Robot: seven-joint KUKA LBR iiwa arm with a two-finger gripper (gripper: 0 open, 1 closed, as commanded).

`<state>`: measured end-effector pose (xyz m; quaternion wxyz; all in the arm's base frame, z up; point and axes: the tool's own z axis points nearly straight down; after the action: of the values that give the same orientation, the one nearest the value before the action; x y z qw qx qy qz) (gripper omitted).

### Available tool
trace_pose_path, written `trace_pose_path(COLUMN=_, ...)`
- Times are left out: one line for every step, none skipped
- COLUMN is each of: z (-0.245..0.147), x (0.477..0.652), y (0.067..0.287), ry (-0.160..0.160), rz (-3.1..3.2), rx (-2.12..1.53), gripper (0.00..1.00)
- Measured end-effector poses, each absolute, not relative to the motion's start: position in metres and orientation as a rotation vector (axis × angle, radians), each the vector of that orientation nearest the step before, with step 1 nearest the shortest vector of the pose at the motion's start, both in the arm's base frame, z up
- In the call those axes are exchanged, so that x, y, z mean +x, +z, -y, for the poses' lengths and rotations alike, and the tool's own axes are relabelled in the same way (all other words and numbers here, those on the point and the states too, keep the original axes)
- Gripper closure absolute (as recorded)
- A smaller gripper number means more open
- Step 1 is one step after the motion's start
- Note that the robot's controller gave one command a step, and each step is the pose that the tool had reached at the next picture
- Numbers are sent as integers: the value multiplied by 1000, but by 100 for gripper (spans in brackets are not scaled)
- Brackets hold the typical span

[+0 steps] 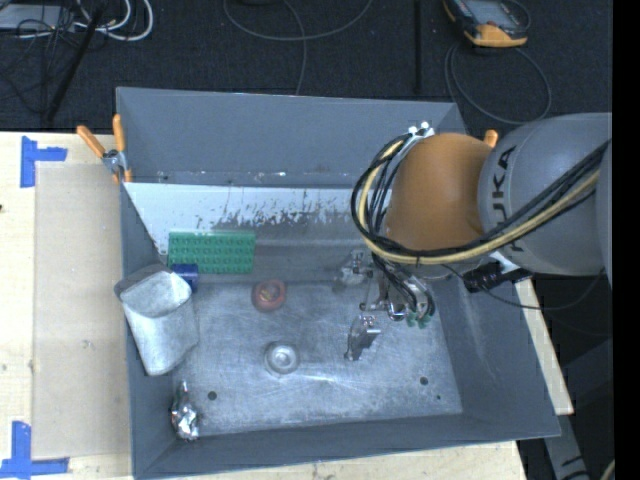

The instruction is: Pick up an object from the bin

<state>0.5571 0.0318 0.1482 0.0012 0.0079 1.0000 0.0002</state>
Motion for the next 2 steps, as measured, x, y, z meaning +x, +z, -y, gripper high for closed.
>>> trace_pose_path(z=-92, x=605, y=132, ry=4, rz=-3134, rx=-155, gripper=0)
trace_pose_path(z=-123, x=623, y=74, ry=-3, rz=-3116, rx=-346, gripper=0)
